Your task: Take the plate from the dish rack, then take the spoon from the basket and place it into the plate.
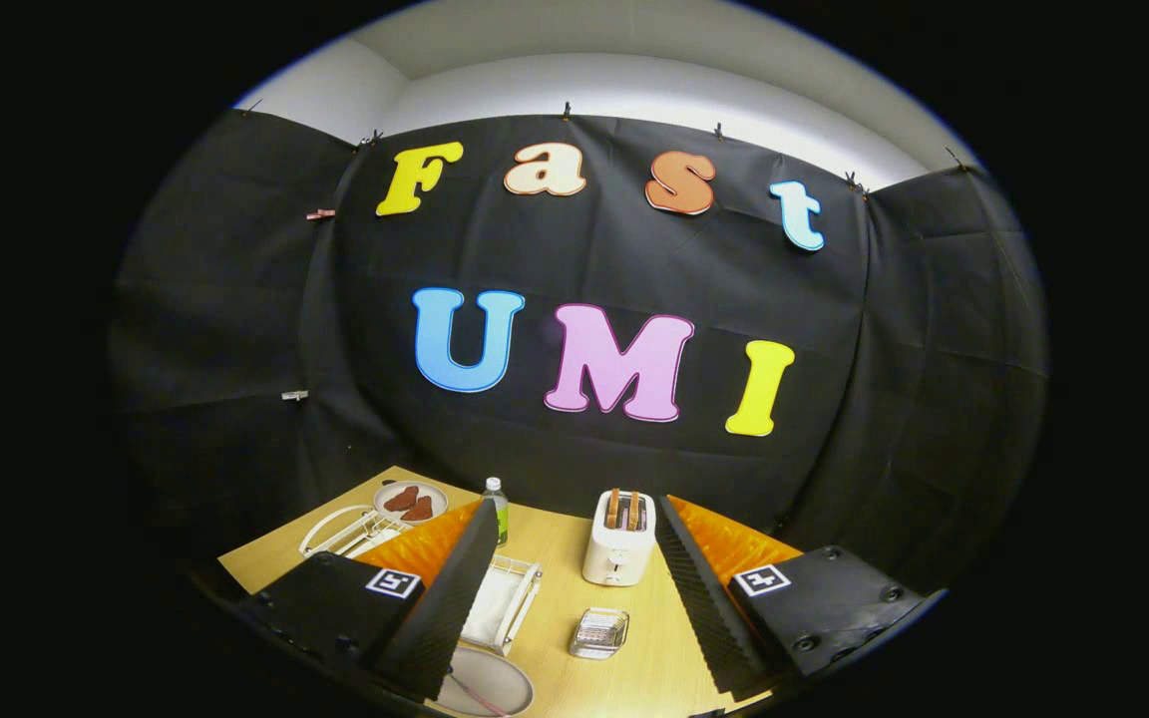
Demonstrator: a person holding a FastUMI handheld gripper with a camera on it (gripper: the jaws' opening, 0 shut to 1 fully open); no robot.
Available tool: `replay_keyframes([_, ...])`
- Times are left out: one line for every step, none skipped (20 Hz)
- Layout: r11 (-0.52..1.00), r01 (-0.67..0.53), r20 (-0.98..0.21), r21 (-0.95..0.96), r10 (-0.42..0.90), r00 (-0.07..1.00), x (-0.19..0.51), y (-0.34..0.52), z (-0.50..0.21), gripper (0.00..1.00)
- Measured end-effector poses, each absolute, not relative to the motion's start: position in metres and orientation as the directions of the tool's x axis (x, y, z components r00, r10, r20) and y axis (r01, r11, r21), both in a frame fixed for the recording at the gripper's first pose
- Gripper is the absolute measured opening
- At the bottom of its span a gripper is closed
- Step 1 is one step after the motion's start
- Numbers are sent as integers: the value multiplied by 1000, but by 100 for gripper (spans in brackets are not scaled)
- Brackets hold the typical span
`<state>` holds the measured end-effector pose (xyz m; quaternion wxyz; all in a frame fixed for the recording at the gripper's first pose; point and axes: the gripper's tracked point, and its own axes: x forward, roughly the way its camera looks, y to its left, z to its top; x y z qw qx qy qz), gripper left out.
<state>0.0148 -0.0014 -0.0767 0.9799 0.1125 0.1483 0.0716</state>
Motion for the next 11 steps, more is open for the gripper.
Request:
replay_keyframes([964,-110,-275,242,177,945,15,0,-77,97])
replay_keyframes([965,-110,-275,240,177,945,15,1,-77,98])
replay_keyframes([965,-113,-277,238,179,944,15,2,-77,97])
replay_keyframes([964,-117,-278,237,183,943,15,3,-76,97])
replay_keyframes([964,-120,-279,235,186,942,16,5,-76,97])
replay_keyframes([964,-124,-279,234,189,942,16,6,-75,97])
replay_keyframes([964,-127,-279,235,192,941,16,8,-75,97])
replay_keyframes([963,-130,-279,235,196,940,16,9,-75,97])
replay_keyframes([963,-133,-281,235,198,939,16,10,-74,97])
replay_keyframes([963,-136,-279,234,200,939,15,10,-73,97])
replay_keyframes([963,-137,-280,233,202,939,15,10,-73,97])
